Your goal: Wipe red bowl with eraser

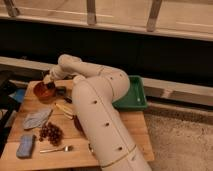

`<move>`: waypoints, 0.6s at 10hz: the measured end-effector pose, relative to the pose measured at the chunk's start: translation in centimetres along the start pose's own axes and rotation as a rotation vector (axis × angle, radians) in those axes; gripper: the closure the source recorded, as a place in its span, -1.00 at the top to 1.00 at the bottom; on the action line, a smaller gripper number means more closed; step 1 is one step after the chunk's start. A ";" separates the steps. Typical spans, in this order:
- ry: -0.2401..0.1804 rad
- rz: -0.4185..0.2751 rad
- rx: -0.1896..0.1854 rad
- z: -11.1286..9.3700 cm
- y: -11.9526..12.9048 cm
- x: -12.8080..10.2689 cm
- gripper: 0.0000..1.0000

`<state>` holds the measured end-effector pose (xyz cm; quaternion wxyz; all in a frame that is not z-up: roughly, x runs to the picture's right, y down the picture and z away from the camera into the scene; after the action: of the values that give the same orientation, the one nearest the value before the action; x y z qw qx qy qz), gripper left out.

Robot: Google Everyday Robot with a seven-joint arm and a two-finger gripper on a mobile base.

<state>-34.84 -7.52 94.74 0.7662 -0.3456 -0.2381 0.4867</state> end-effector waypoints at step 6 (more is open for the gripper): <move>0.012 -0.047 -0.017 1.6 1.3 -0.7 -1.00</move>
<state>-37.04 -7.33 94.74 0.7759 -0.3495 -0.2456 0.4643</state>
